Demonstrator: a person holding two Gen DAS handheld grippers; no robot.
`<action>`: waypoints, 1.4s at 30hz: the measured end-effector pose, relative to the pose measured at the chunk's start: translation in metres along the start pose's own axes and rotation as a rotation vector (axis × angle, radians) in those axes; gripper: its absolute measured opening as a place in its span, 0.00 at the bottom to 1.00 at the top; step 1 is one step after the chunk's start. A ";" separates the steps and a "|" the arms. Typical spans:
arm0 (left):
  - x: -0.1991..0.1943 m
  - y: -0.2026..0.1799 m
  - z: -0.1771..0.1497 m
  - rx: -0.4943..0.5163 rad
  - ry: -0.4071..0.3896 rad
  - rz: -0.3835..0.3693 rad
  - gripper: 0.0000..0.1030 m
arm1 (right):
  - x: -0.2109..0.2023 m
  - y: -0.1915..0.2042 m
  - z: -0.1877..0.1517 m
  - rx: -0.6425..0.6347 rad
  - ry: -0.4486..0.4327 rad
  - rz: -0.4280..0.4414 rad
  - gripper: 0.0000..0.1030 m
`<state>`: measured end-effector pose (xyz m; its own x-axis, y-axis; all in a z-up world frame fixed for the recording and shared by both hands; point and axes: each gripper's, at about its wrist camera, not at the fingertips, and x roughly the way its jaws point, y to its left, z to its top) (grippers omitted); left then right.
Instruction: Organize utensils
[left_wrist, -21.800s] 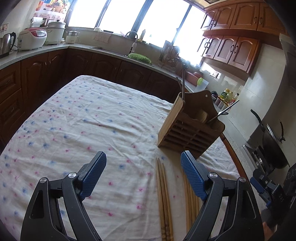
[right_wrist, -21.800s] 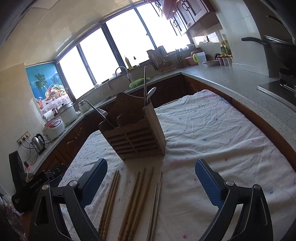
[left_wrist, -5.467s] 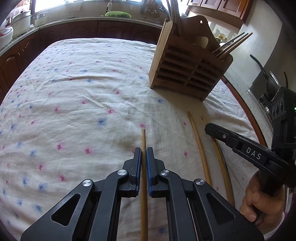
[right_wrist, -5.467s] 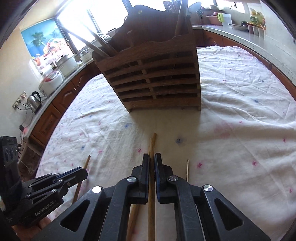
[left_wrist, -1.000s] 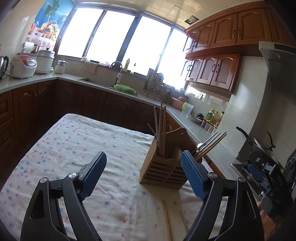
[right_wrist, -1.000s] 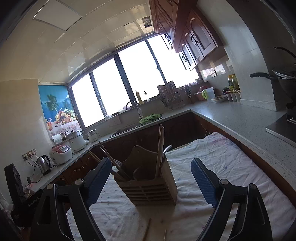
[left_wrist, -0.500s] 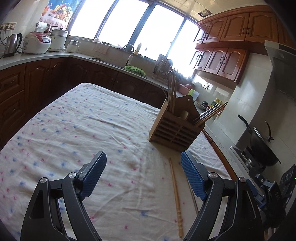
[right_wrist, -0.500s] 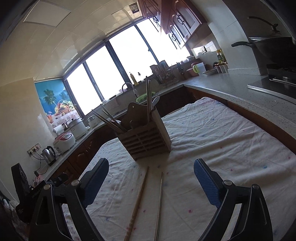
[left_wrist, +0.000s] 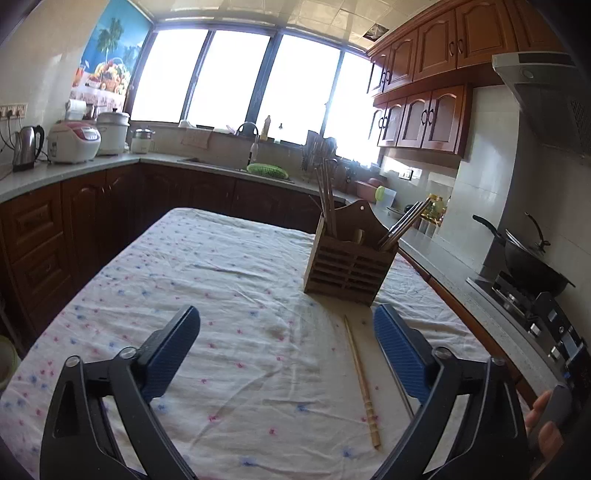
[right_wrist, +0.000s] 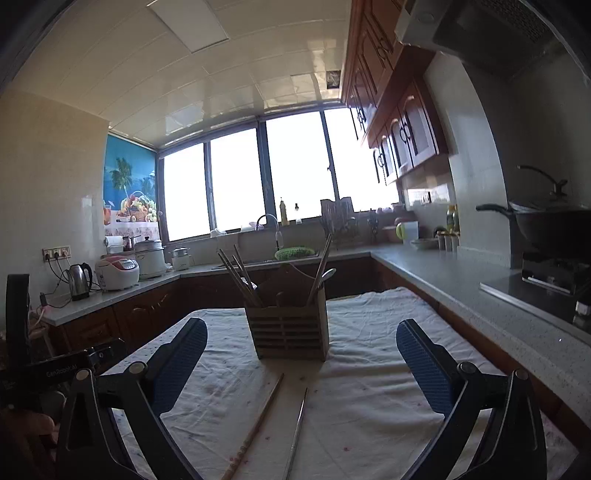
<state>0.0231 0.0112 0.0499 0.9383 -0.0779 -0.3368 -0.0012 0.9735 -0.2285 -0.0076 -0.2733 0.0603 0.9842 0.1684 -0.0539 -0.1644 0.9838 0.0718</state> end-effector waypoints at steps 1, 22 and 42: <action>-0.006 -0.003 -0.002 0.014 -0.026 0.015 1.00 | -0.004 0.006 -0.002 -0.030 -0.011 -0.014 1.00; -0.011 -0.019 -0.059 0.154 -0.014 0.118 1.00 | 0.000 -0.004 -0.055 -0.010 0.153 -0.012 1.00; -0.019 -0.027 -0.064 0.171 -0.051 0.151 1.00 | -0.008 -0.002 -0.060 -0.019 0.134 0.015 1.00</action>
<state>-0.0166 -0.0279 0.0036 0.9483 0.0780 -0.3076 -0.0883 0.9959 -0.0195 -0.0194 -0.2728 0.0007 0.9643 0.1884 -0.1860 -0.1812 0.9819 0.0553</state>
